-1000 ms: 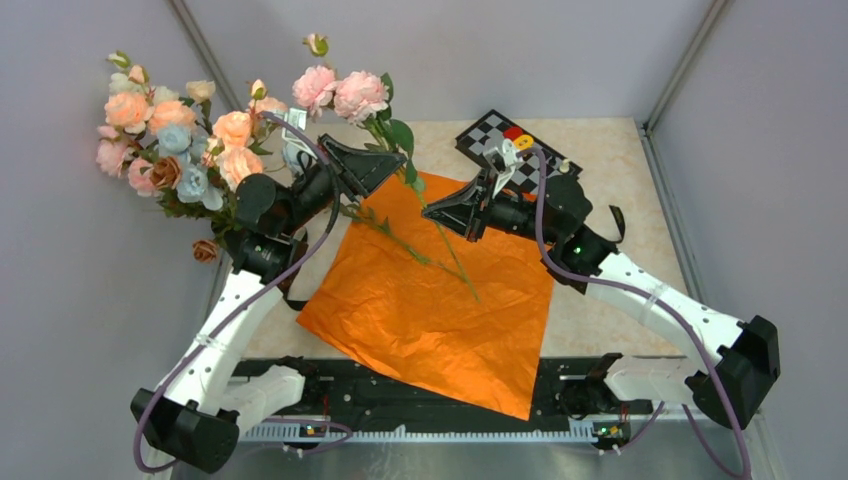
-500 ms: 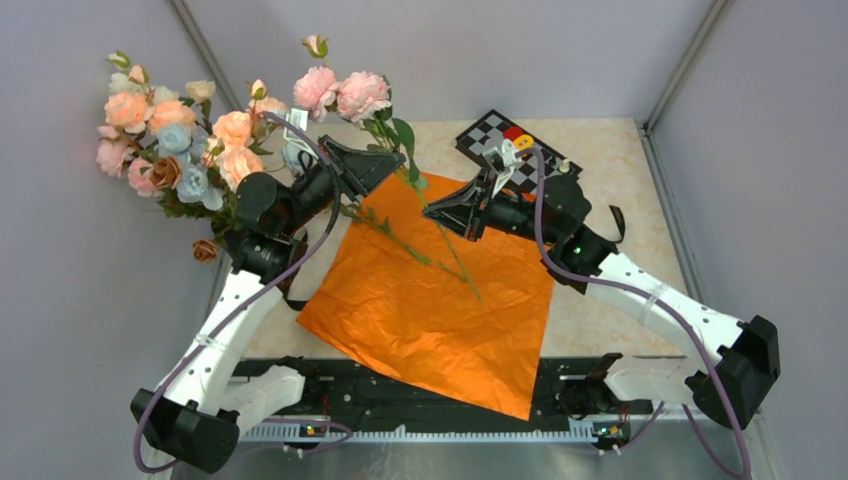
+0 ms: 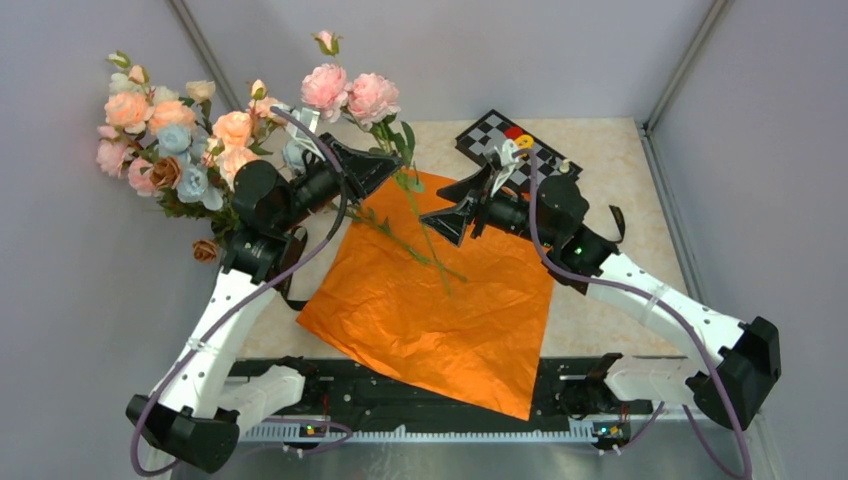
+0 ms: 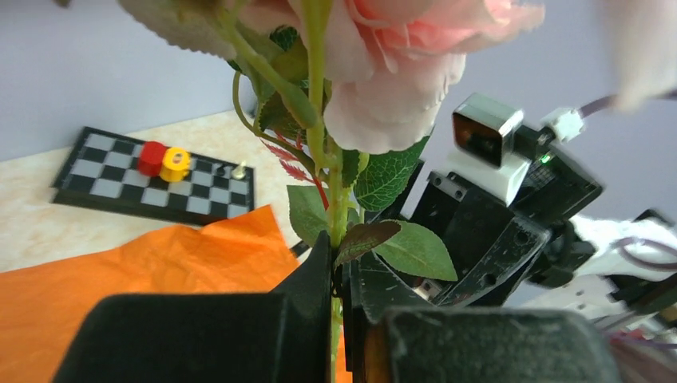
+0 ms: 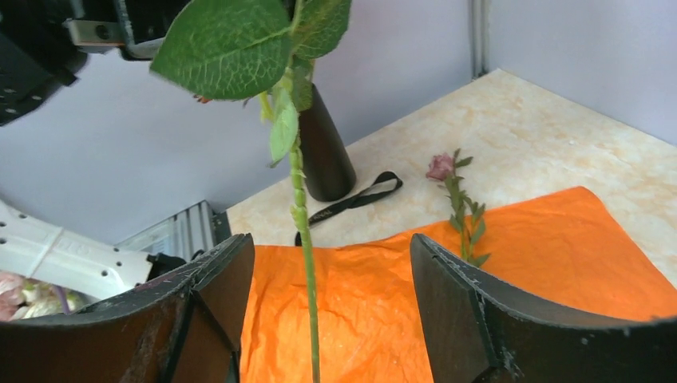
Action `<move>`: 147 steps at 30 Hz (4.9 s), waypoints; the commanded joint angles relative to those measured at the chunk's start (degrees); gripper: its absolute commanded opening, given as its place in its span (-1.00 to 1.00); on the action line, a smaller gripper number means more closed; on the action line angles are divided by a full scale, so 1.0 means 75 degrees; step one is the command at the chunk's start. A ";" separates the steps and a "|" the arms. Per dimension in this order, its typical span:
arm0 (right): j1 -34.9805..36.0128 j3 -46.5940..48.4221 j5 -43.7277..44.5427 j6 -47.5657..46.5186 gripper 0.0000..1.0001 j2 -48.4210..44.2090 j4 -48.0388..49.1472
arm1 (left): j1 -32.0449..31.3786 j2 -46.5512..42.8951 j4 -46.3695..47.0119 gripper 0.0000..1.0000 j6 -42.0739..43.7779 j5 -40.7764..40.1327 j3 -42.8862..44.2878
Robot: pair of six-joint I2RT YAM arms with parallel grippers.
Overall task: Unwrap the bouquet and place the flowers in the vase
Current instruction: Insert the fake flower into the vase.
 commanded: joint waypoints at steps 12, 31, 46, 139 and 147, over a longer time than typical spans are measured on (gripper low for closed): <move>0.0041 -0.0516 0.3941 -0.0181 0.60 -0.1005 -0.0809 | 0.0036 -0.0952 -0.4413 -1.00 0.5707 -0.2280 0.1404; -0.2093 -0.1615 0.4089 0.1043 0.63 -0.1610 -0.1247 | 0.0059 -0.2207 -0.5155 -1.00 0.6925 -0.5112 0.1595; -0.2162 -0.1851 0.3978 0.1404 0.62 -0.1800 -0.1229 | 0.0046 -0.3047 -0.2913 -1.00 0.7398 -0.7336 0.1072; -0.2232 -0.2029 0.3196 0.1801 0.60 -0.1468 -0.0743 | 0.0105 -0.3894 0.0794 -1.00 0.8957 -0.8395 -0.2828; -0.2235 -0.2040 0.3149 0.1843 0.61 -0.1442 -0.0699 | 0.0106 -0.4060 0.0801 -1.00 0.8694 -0.8542 -0.3066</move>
